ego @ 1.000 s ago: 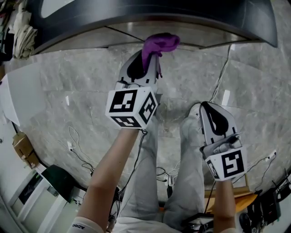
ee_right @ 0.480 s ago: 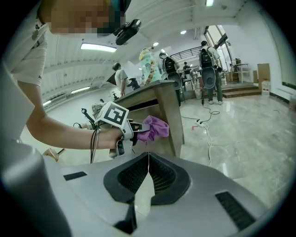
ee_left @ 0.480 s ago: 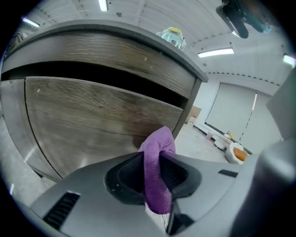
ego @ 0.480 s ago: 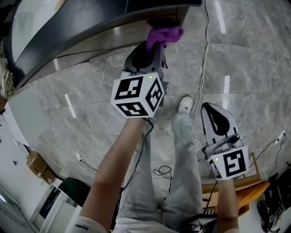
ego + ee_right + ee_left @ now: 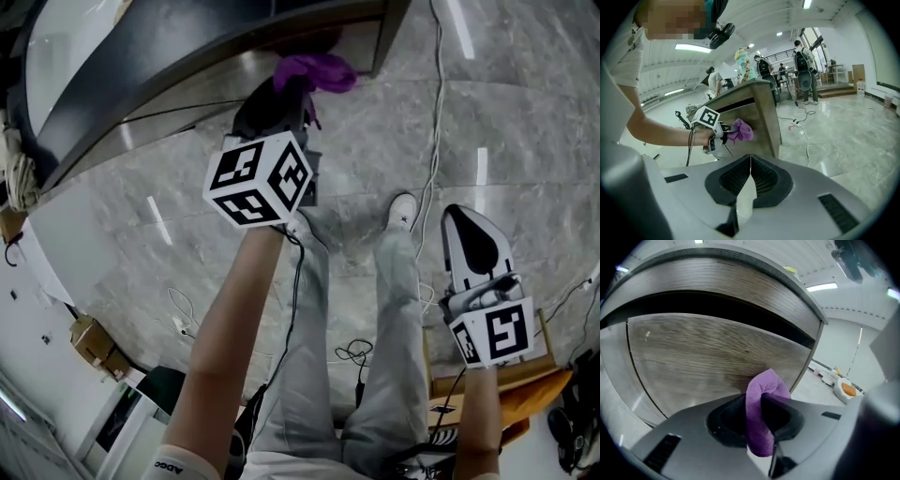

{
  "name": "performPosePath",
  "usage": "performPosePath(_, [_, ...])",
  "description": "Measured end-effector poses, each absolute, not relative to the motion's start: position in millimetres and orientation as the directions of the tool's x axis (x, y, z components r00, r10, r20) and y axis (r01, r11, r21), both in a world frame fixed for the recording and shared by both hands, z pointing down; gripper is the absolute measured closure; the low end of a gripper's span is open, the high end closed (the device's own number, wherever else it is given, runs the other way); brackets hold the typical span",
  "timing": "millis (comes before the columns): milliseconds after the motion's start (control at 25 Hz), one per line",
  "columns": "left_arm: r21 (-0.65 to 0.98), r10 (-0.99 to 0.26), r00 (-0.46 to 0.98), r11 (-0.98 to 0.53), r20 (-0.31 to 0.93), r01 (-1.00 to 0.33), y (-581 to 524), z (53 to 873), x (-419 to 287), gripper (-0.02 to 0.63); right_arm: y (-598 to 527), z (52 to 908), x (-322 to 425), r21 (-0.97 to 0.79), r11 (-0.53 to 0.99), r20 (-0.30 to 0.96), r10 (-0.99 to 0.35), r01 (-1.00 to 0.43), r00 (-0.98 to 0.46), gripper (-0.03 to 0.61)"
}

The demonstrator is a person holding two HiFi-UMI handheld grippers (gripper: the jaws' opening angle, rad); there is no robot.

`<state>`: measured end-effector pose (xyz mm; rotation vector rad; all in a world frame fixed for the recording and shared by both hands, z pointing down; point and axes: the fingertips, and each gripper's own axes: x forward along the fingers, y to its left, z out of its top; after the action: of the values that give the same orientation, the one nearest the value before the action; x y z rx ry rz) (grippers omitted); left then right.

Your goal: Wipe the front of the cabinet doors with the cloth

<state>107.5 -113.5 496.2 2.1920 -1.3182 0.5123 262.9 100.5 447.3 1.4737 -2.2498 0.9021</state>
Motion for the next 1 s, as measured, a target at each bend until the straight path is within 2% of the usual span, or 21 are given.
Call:
performPosePath(480, [0.198,-0.716,0.339,-0.277,0.610,-0.940,-132.0,512.8,-56.6,0.526,72.7,444.4,94.8,-0.387,0.419,0.523,-0.634,-0.821,-0.570,0.552])
performPosePath(760, [0.177,-0.738,0.280,-0.217,0.614,-0.960,-139.4,510.8,-135.2,0.526,53.5,445.4,53.7,-0.379,0.432,0.522,-0.631,-0.819,-0.574,0.552])
performPosePath(1000, [0.183,-0.751,0.259,-0.185,0.608,-0.966,-136.2,505.1,-153.5,0.526,44.6,437.4,31.7,-0.377,0.459,0.504,-0.627,-0.805,-0.594,0.552])
